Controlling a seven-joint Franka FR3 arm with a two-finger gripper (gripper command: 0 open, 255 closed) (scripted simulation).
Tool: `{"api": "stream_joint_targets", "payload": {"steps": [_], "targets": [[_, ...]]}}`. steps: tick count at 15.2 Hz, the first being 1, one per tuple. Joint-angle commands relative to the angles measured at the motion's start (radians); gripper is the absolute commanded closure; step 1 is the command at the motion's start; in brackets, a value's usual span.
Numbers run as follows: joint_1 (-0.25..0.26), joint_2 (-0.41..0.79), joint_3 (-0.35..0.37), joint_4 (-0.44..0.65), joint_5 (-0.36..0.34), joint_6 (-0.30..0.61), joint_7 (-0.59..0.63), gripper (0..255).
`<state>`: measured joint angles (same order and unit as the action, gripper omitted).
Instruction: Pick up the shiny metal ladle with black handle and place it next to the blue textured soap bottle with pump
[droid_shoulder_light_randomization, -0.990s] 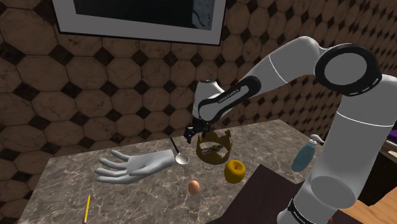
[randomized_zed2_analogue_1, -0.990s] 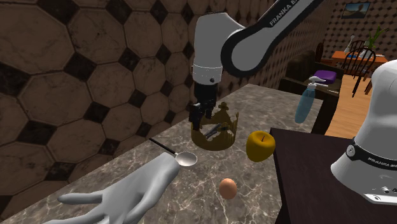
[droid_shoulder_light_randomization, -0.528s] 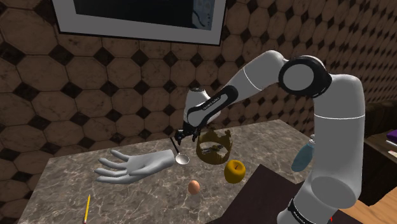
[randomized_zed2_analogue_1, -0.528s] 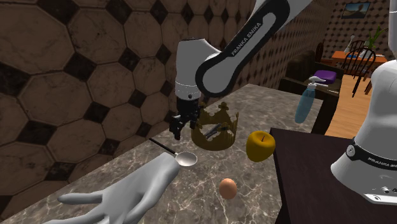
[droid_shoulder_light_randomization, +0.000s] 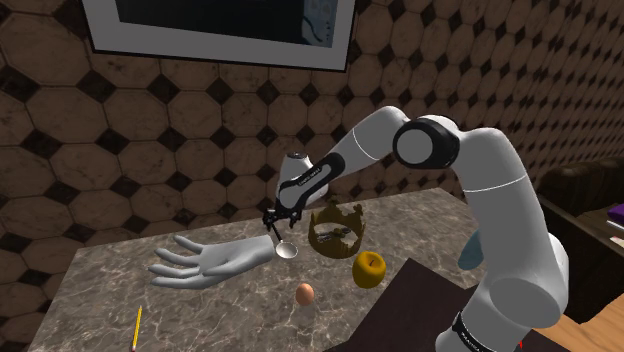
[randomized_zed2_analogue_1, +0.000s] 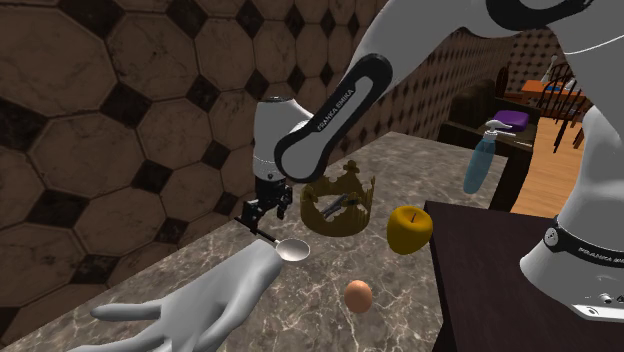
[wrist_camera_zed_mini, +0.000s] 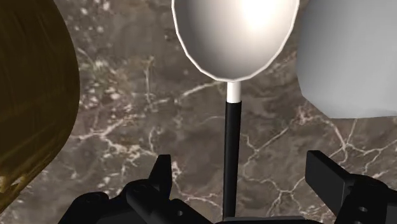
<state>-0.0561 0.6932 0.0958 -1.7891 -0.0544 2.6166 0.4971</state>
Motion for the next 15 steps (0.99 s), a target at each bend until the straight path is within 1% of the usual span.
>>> {"api": "stream_joint_targets", "payload": {"steps": [1, 7, 15], "targets": [[0.000, 0.037, -0.003, 0.038, 0.002, 0.004, 0.003, 0], [0.008, 0.122, -0.009, 0.086, -0.003, 0.040, 0.006, 0], [0.008, 0.122, -0.009, 0.086, -0.003, 0.040, 0.006, 0]]}}
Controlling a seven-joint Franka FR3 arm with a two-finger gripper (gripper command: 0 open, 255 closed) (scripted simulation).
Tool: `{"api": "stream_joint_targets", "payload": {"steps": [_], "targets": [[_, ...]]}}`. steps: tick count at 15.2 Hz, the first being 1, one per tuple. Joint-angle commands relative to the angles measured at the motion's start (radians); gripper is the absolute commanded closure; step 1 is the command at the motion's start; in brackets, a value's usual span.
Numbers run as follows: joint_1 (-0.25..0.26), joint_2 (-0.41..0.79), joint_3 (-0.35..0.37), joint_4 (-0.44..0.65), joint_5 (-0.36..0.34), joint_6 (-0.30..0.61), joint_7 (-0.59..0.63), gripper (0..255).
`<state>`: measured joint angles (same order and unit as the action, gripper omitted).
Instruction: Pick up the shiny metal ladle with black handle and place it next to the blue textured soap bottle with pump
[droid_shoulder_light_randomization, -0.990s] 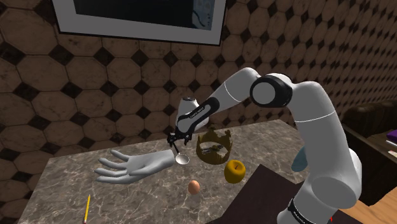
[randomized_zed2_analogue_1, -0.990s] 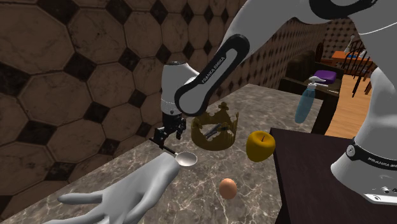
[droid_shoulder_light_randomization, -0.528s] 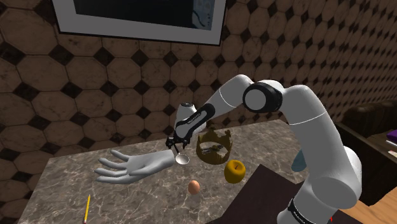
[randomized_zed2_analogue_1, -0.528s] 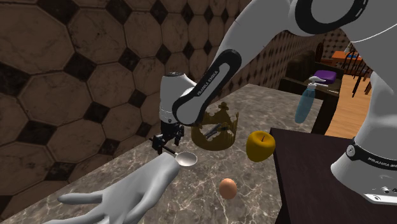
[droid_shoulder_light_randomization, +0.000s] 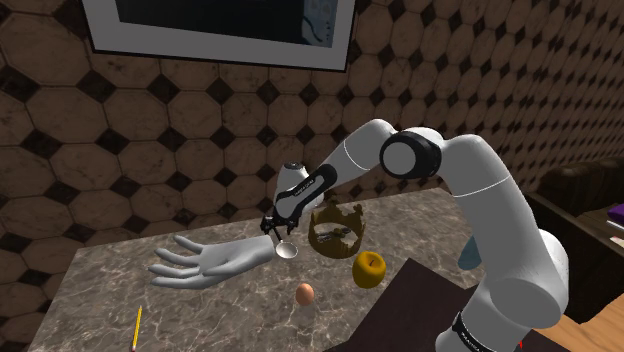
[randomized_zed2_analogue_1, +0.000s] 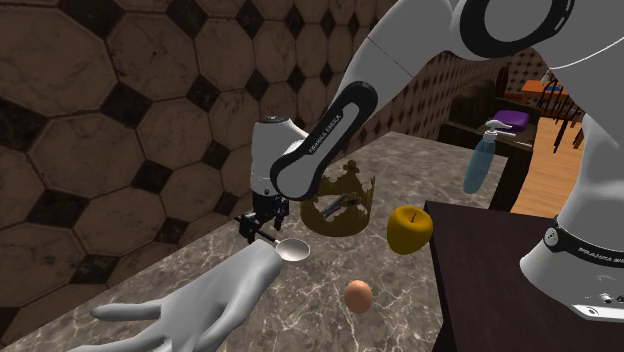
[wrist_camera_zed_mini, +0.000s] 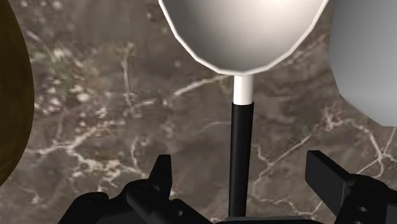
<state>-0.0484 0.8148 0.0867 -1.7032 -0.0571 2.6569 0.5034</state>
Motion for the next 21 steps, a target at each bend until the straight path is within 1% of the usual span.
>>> {"api": "stream_joint_targets", "payload": {"steps": [1, 10, 21], "targets": [[0.000, 0.000, 0.000, 0.000, 0.000, 0.000, 0.000, 255], [0.000, 0.000, 0.000, 0.000, 0.000, 0.000, 0.000, 255], [-0.008, -0.119, 0.010, -0.036, 0.008, -0.083, -0.002, 255]]}}
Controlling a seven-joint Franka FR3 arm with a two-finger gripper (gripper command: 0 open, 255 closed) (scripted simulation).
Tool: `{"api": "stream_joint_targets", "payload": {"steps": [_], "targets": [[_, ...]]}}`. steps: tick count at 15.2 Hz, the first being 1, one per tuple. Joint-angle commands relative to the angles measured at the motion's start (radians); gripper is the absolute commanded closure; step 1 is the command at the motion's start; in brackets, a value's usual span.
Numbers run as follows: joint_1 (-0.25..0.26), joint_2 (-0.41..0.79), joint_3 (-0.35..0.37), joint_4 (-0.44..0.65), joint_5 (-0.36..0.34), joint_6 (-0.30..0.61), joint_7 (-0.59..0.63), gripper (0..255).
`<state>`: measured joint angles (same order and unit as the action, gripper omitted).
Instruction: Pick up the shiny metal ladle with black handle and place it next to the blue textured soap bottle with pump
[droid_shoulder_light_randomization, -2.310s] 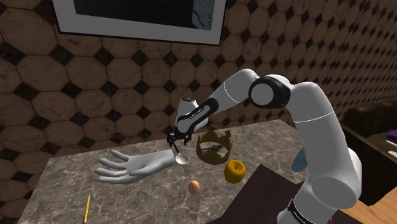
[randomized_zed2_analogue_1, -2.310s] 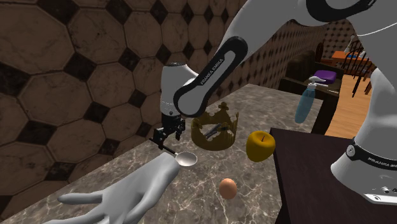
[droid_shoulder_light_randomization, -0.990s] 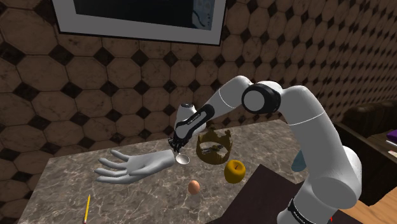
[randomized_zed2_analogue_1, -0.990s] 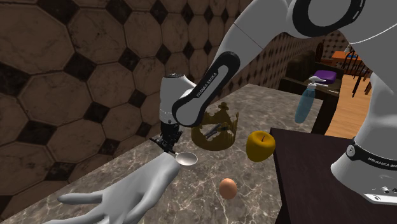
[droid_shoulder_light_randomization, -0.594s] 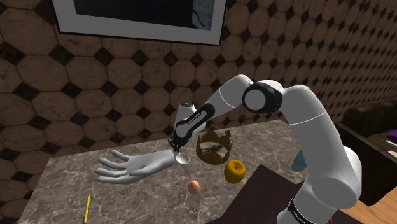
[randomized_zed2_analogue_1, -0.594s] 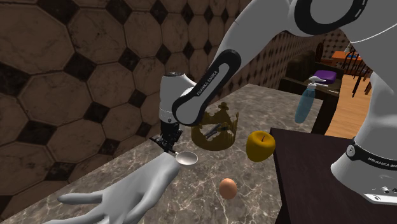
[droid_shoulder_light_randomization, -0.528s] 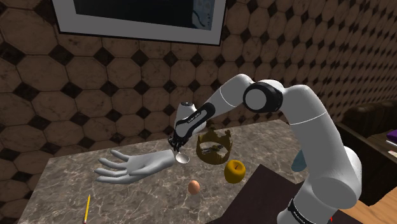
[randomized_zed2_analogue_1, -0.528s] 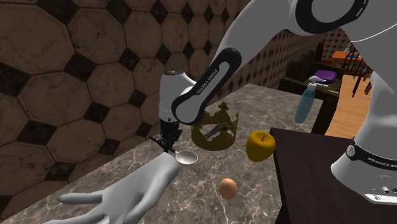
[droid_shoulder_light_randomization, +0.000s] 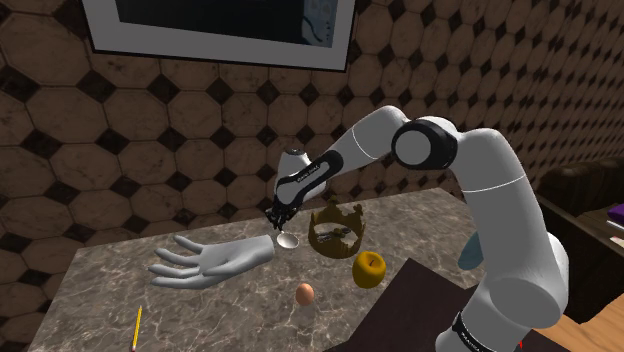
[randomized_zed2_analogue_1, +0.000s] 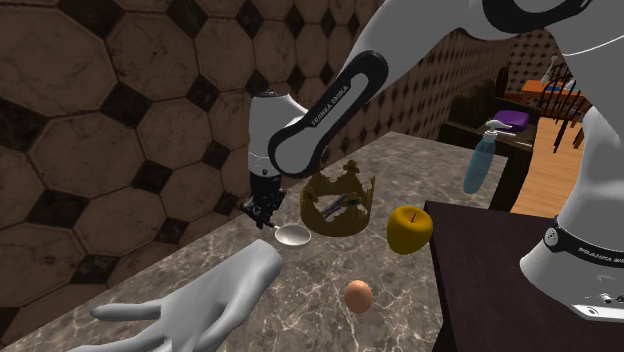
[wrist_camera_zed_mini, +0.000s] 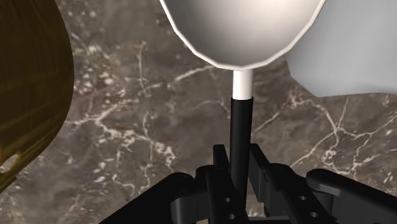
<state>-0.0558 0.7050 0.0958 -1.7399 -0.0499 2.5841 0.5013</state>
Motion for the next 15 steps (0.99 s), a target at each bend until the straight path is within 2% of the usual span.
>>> {"api": "stream_joint_targets", "payload": {"steps": [1, 15], "targets": [[-0.001, -0.020, 0.002, -0.002, 0.002, -0.018, 0.000, 255], [-0.010, -0.149, 0.013, -0.005, 0.014, -0.144, -0.005, 255]]}}
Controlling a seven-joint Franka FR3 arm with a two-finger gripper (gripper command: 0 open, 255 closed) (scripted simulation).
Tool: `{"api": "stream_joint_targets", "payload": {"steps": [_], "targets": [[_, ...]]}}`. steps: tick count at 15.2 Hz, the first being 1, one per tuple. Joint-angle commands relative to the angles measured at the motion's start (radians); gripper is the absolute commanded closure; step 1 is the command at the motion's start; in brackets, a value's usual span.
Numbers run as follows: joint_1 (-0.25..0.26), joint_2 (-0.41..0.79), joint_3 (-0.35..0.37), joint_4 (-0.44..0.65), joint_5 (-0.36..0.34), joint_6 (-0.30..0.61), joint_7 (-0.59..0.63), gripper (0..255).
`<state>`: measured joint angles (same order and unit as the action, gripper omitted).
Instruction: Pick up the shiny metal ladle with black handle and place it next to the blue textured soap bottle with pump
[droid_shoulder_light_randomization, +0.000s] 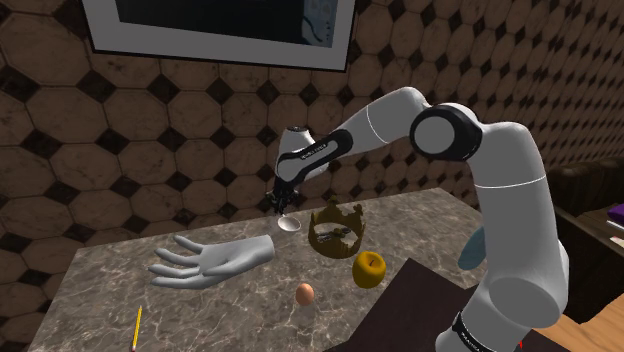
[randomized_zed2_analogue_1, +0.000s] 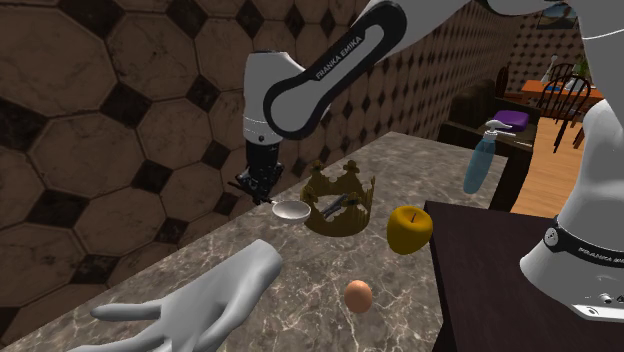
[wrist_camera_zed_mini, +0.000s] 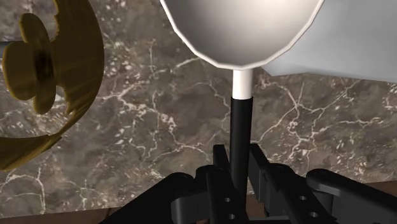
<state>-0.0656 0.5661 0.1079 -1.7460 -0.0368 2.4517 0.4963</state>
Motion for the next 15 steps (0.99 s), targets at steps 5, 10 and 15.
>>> {"api": "stream_joint_targets", "payload": {"steps": [5, 10, 15], "targets": [[-0.003, -0.050, 0.004, 0.011, 0.005, -0.061, -0.001, 255], [-0.005, -0.086, 0.007, 0.026, 0.010, -0.113, -0.003, 255], [-0.006, -0.119, 0.009, 0.048, 0.014, -0.166, -0.004, 255]]}}
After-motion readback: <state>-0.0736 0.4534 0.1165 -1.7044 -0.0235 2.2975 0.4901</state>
